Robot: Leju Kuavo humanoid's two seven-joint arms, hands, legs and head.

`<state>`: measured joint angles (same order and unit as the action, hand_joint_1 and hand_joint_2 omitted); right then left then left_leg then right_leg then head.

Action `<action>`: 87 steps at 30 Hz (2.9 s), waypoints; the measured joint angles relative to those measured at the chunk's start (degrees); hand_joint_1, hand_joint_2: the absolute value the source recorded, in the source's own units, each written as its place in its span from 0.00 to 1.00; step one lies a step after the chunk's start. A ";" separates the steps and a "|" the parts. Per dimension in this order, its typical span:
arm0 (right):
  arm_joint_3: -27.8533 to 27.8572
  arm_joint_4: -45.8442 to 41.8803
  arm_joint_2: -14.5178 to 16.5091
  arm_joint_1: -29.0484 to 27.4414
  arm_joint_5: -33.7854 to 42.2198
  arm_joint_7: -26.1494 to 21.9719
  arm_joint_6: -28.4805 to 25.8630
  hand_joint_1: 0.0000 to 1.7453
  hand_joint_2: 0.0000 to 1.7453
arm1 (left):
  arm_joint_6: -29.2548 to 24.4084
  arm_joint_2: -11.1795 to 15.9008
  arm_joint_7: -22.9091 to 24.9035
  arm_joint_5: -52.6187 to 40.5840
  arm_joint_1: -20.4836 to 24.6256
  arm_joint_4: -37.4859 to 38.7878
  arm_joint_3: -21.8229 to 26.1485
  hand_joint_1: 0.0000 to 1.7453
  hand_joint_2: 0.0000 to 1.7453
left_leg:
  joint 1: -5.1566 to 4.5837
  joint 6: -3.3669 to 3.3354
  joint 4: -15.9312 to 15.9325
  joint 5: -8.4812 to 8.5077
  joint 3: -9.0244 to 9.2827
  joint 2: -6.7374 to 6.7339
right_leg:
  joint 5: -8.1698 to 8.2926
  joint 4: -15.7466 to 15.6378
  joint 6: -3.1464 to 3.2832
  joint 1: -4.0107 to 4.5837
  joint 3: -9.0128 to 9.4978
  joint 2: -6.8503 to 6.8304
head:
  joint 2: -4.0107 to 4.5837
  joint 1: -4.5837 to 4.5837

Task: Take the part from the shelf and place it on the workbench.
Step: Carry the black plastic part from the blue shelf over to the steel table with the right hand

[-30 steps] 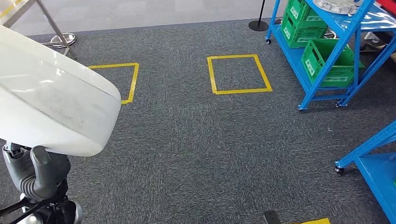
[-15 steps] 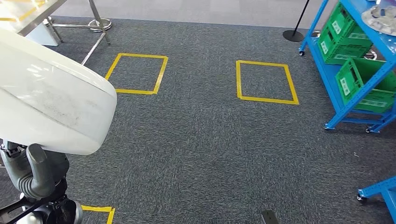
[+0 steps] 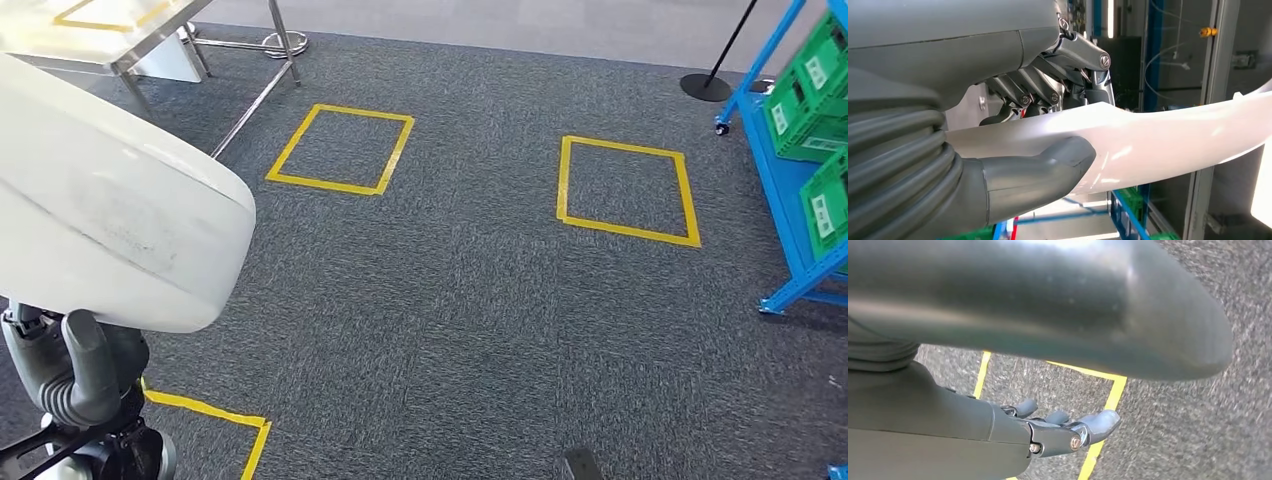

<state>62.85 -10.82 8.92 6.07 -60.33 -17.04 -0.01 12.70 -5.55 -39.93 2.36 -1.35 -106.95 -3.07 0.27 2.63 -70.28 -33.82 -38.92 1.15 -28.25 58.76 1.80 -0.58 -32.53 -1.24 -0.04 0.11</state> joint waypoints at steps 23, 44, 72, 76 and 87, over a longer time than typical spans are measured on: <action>-0.54 0.00 -0.02 -0.10 -0.23 -0.23 -0.05 0.00 0.00 | 0.12 0.00 0.28 -0.65 0.36 0.31 0.00 1.00 1.00 | 0.15 -2.22 11.20 6.69 5.72 5.90 | -0.05 1.08 -3.06 -0.61 -0.39 5.08 | 0.00 0.60; -0.69 -0.01 -1.20 0.95 0.24 -0.20 0.81 0.00 0.00 | 0.19 -0.38 1.38 -2.27 2.77 4.01 0.02 1.00 1.00 | 0.13 -3.33 12.01 7.18 5.91 -1.89 | -3.56 4.43 -3.57 -0.29 -0.68 -2.09 | 0.00 0.38; -0.66 0.00 -1.60 0.20 0.58 -0.40 1.75 0.00 0.00 | 1.21 -1.08 2.43 -2.64 3.46 4.44 0.07 1.00 1.00 | 0.05 -2.39 11.59 6.81 5.58 -3.81 | -0.64 -0.16 -2.86 0.12 1.25 -6.06 | -0.01 0.21; -0.71 0.00 -1.59 0.26 0.19 -0.35 1.87 0.00 0.00 | 1.38 -1.34 2.60 -2.37 3.67 4.02 0.18 1.00 1.00 | 0.51 -3.49 11.94 7.40 5.49 -0.94 | -6.68 10.06 -3.79 -0.35 -3.12 -0.06 | -0.01 0.67; -0.82 -0.01 -1.52 0.40 0.12 -0.21 2.20 0.00 0.00 | 1.40 -1.57 2.71 -1.96 3.47 3.96 0.61 1.00 1.00 | 0.59 -1.09 11.38 7.74 4.39 6.53 | -0.25 0.24 -2.19 -0.51 0.28 3.65 | 0.00 0.75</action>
<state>62.02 -10.82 7.40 6.48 -60.21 -17.25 2.19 14.10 -7.13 -37.22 0.40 2.12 -102.98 -2.46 0.86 1.54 -58.90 -26.08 -34.52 7.67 -28.51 59.00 -0.39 -1.09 -32.25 2.40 -0.04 0.87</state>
